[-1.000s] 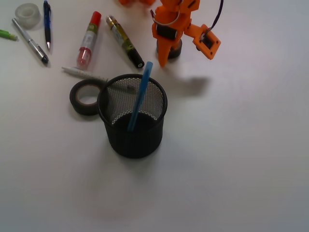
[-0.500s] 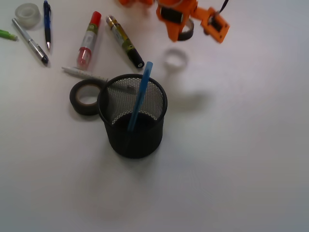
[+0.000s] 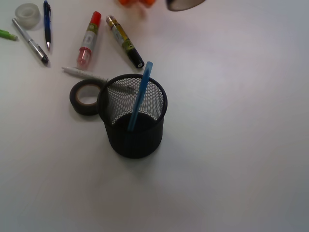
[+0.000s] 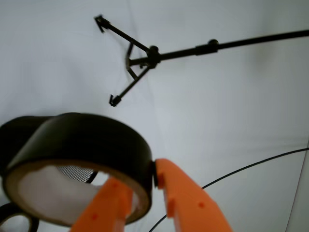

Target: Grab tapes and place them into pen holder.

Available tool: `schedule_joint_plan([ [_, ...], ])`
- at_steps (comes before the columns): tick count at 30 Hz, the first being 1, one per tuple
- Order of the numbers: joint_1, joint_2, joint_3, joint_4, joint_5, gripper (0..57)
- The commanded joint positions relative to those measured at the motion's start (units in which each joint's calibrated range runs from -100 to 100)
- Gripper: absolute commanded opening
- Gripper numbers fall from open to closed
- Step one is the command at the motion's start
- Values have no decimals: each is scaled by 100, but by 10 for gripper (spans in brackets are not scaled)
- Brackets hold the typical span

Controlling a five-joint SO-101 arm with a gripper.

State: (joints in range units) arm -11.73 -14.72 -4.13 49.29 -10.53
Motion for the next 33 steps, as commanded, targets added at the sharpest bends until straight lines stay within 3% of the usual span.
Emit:
schedule_joint_plan([
  [1, 526, 490, -248, -904, 59, 3],
  [7, 945, 1519, -429, -1342, 259, 3],
  [26, 930, 2675, -882, -1070, 249, 13],
  [28, 930, 2675, -882, -1035, 249, 61],
  [32, 885, 2666, -810, -887, 244, 253],
  [33, 885, 2658, -810, -755, 205, 266],
])
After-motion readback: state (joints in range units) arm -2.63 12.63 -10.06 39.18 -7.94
